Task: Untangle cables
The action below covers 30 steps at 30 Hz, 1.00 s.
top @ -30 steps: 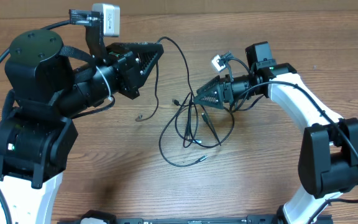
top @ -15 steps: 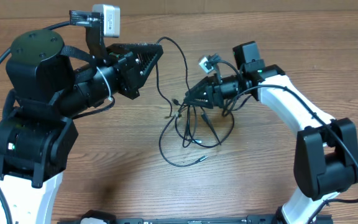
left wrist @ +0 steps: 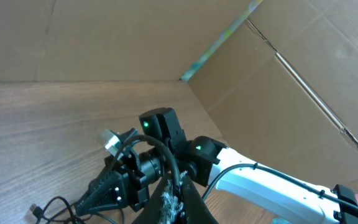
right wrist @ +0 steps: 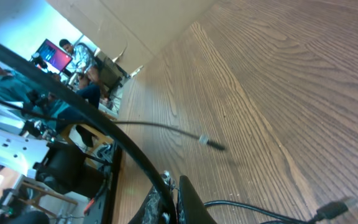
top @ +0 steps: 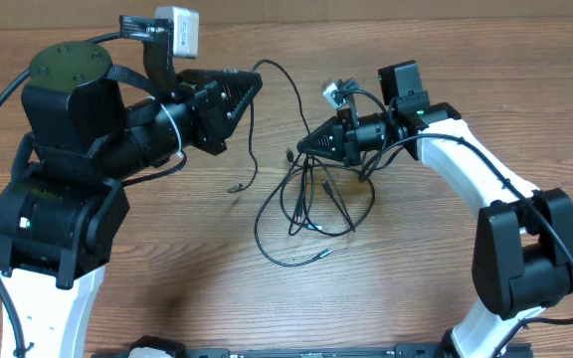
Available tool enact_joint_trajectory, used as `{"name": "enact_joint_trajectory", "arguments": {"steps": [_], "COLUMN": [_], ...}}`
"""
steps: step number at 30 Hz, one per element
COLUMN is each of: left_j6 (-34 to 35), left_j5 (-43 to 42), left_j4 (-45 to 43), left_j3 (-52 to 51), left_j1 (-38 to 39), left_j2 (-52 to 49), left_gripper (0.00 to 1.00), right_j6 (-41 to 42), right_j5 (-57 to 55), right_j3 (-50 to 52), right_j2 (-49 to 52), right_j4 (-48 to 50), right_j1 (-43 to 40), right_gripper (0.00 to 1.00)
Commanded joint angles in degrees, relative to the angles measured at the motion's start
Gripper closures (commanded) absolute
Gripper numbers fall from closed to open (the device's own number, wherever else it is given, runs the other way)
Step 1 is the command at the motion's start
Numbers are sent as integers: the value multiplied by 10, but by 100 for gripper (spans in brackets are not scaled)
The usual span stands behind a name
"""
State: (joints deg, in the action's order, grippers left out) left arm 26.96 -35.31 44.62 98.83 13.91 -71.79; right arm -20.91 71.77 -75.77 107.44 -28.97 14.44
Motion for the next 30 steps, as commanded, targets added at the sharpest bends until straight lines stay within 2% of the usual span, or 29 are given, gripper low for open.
{"name": "enact_joint_trajectory", "arguments": {"steps": [1, 6, 15, 19, 22, 25, 30], "left_j6": [-19, -50, -64, -64, -68, -117, -219], "left_j5": [0, 4, 69, 70, 67, 21, -83], "left_j4": [-6, 7, 83, 116, 144, 166, 204], "left_j3": [7, 7, 7, 7, 7, 7, 7], "left_j1": [3, 3, 3, 3, 4, 9, 15], "left_j2": [0, -2, -14, -36, -56, -82, -123], "left_gripper": [96, 96, 96, 96, 96, 96, 96], "right_j6": [34, 94, 169, 219, 233, 252, 438], "right_j5": [9, 9, 21, -54, 43, 168, 152], "right_j3": [-21, -28, -28, -26, -25, -25, -25], "right_j2": [-17, -66, -154, -157, -157, -157, -157], "right_j4": [1, 2, 17, 17, 23, 73, 164], "right_j1": [-9, -10, -10, -10, -7, -7, -10], "right_gripper": [96, 96, 96, 96, 96, 96, 96]}}
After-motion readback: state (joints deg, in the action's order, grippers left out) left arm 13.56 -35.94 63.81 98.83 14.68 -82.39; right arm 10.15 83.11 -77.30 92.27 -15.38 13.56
